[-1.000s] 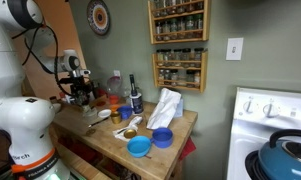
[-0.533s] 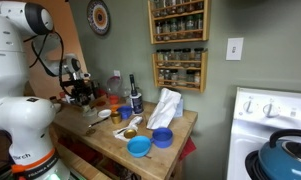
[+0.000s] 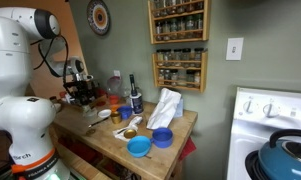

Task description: Move the spice bottle from the left to the right

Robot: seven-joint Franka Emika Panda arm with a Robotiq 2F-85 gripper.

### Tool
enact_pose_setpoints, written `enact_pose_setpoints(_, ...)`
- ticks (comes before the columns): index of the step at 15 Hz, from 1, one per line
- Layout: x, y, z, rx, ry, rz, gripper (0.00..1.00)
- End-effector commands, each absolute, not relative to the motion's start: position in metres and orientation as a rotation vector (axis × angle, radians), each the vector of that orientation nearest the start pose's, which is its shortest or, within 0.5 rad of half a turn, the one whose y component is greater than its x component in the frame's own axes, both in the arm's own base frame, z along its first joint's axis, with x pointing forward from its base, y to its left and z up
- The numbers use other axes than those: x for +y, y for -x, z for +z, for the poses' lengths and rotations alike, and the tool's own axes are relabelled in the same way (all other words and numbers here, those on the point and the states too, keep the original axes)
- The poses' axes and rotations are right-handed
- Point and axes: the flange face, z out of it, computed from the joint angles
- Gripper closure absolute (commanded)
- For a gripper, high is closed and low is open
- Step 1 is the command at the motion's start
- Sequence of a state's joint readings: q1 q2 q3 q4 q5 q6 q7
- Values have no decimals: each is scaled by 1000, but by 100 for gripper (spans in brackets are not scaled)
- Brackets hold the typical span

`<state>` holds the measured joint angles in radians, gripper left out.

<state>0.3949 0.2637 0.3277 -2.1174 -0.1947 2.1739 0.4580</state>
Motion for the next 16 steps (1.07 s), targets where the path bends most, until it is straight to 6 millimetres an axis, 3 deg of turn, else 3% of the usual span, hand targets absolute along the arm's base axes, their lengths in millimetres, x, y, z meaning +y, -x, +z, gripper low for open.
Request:
enact_pose_setpoints(1,362,-425,274,-636,3238,263,49)
enact_pose_setpoints(4,362,-428,274,-627,3229,292,69)
enact_pose_setpoints(7,358,-429,282,-606,3210,274,69)
enact_pose_setpoints(16,332,-428,349,-481,3238,102,69)
